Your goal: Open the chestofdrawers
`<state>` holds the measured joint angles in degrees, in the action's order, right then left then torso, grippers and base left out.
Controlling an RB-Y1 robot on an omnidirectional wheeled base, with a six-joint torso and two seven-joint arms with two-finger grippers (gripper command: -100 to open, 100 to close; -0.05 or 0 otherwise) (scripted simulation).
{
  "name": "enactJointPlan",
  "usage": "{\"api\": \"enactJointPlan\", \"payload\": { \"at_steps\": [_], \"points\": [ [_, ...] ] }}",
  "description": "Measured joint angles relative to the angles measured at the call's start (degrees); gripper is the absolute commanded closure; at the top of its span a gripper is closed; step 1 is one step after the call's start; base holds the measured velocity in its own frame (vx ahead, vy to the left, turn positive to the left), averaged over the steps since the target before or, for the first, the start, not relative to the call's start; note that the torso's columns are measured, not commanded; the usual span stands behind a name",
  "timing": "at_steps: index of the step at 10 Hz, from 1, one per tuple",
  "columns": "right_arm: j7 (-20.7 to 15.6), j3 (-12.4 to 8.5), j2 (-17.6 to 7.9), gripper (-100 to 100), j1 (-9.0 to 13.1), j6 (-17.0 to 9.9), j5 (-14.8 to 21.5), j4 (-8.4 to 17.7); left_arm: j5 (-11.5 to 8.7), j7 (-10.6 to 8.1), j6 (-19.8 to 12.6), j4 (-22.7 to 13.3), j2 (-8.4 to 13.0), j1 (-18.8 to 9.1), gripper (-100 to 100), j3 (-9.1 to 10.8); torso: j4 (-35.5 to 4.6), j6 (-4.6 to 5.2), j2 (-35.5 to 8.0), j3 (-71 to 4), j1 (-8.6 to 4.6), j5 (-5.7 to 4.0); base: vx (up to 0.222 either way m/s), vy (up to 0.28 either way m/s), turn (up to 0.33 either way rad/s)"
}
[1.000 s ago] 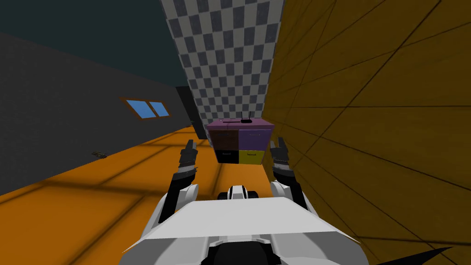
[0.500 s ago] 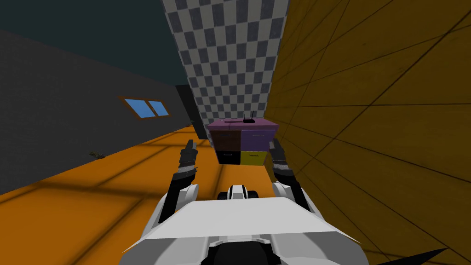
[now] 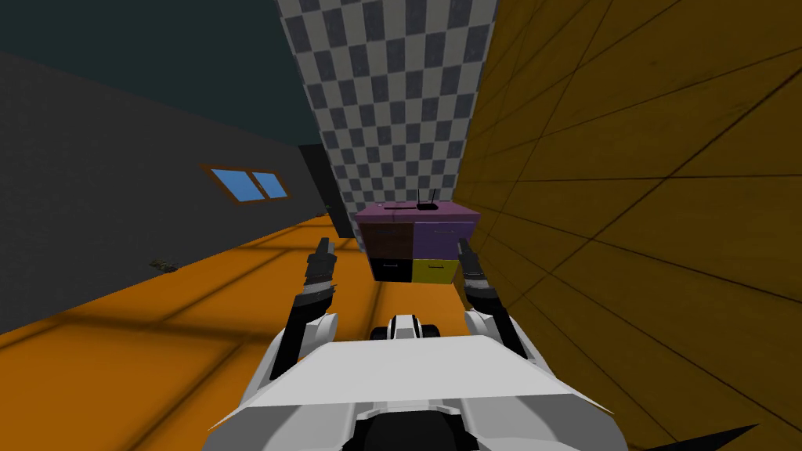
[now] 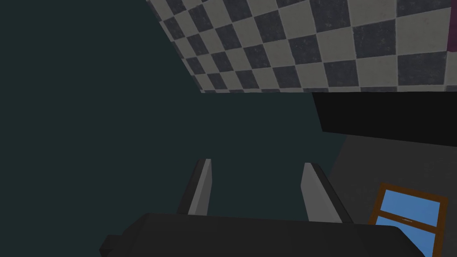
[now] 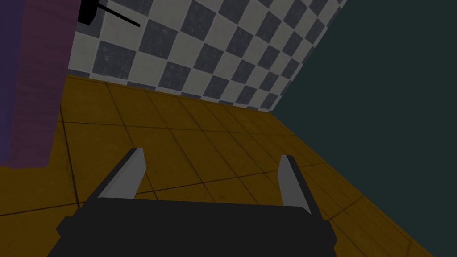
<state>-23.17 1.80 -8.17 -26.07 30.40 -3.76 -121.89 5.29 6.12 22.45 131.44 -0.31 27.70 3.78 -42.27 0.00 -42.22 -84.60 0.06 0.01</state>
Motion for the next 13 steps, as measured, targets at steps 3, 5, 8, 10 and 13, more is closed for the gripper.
{"api": "enactJointPlan", "payload": {
  "at_steps": [3, 5, 8, 10, 13],
  "points": [
    [-4.6, 0.0, -0.7, -100, 0.5, -0.7, 0.2, 0.8, 0.0, 0.00, 0.0, 0.0, 0.0, 0.0, 0, 0.00, 0.0, 0.00, -0.1, 0.1, -0.08, -0.02, 0.064, 0.075, -0.003],
    [-8.0, 0.0, -1.0, -100, 0.9, -0.8, 0.3, 2.1, 0.0, 0.00, 0.0, 0.0, 0.0, 0.0, 0, 0.00, 0.0, 0.00, -0.1, 0.0, -0.08, -0.01, 0.067, 0.089, -0.004],
    [-12.4, -0.1, -1.4, -100, 1.4, -1.0, 0.5, 3.4, 0.0, 0.00, 0.0, 0.0, 0.0, 0.0, 0, 0.00, 0.0, 0.01, -0.2, 0.1, -0.24, -0.05, 0.060, 0.064, -0.004],
    [-15.6, -0.1, -1.6, -100, 1.8, -1.0, 0.6, 4.6, 0.0, 0.00, 0.0, 0.0, 0.0, 0.0, 0, 0.00, 0.0, 0.00, -0.1, 0.0, -0.06, -0.01, 0.064, 0.086, -0.007],
    [-20.2, -0.1, -1.8, -100, 2.3, -1.4, 0.8, 5.9, 0.0, 0.00, 0.0, 0.0, 0.0, 0.0, 0, 0.00, 0.0, 0.01, -0.1, 0.1, -0.21, -0.05, 0.051, 0.064, -0.005]
  ]
}}
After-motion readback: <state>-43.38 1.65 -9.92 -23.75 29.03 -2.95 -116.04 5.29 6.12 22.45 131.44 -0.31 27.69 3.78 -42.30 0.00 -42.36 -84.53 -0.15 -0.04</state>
